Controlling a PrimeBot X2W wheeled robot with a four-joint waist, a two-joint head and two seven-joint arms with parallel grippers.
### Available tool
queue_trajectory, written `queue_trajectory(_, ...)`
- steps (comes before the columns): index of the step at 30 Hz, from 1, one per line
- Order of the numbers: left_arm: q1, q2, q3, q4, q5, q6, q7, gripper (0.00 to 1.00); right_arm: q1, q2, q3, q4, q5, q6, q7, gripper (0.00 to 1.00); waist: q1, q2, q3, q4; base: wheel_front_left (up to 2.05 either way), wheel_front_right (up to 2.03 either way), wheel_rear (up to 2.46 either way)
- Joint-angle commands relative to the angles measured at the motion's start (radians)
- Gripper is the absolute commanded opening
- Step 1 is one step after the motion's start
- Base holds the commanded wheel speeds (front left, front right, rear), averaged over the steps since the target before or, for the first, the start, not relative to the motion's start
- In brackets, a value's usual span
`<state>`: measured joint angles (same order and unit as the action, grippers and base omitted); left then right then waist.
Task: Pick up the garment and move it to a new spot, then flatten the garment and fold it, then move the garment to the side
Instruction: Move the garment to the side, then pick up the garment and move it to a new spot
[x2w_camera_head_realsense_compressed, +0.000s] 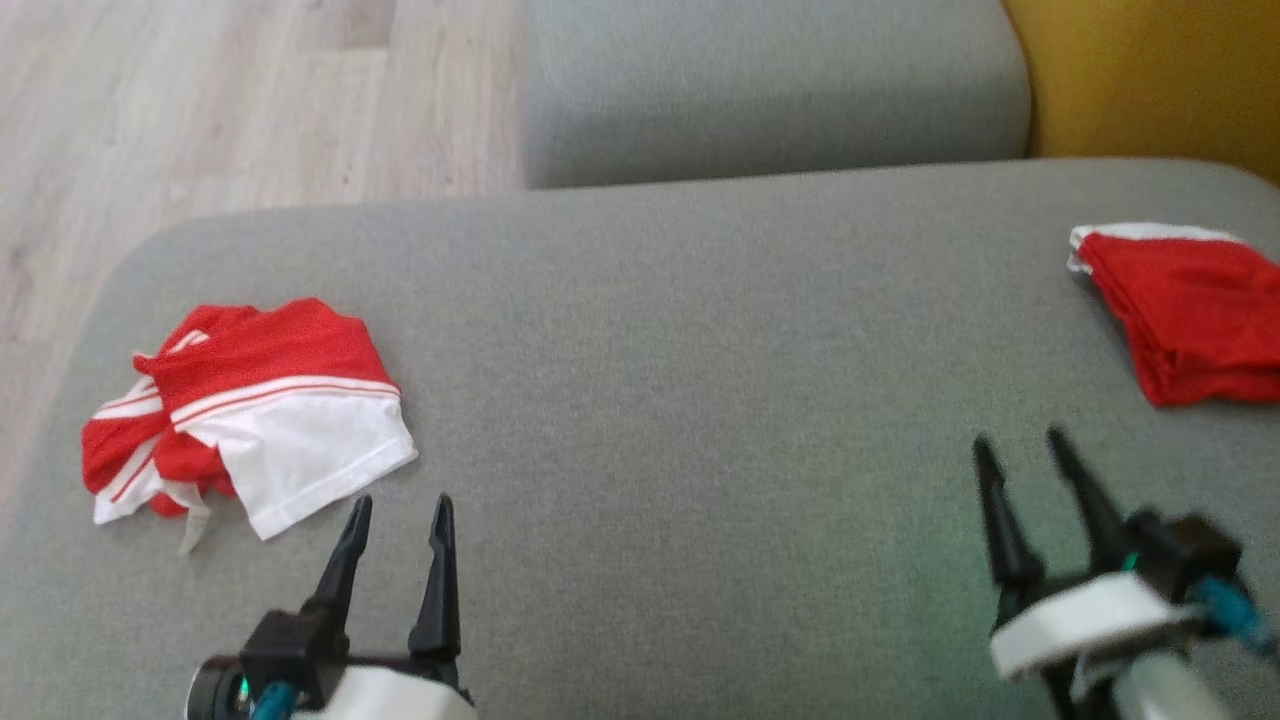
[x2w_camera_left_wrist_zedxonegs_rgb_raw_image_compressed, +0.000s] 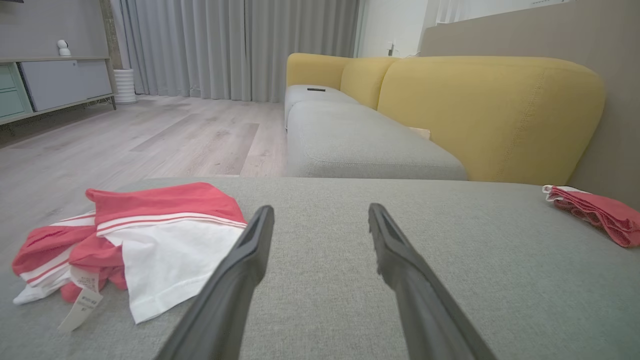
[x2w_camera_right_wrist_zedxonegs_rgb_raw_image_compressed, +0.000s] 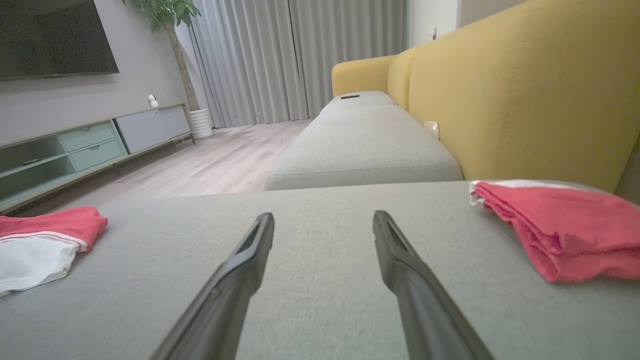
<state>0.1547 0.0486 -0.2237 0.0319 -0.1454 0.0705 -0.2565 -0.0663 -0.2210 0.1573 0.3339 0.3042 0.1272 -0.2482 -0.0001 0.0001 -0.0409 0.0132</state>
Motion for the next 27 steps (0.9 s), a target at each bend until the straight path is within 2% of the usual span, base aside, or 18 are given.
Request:
queue_trajectory(1,-0.012,0.002,0.037,-0.048,0.004,0.004,-0.005,1.00,0.021,0.018,0.002,-0.055,-0.020,0.003,-0.013,1.00,0.0001,-0.0001,-0.022,0.008,0.00,0.00,0.00)
queue_trajectory(13,0.028,0.002,0.038,-0.063,0.009,-0.002,-0.005,1.00,0.153,0.126,-0.048,-0.114,-0.076,0.003,-0.013,1.00,0.0001,-0.0001,-0.056,0.031,0.00,0.00,0.00)
queue_trajectory(27,0.024,0.002,0.040,-0.032,0.007,-0.006,-0.005,1.00,0.161,0.139,-0.046,-0.103,-0.106,0.003,-0.013,1.00,0.0001,-0.0001,-0.054,0.029,0.00,0.00,0.00)
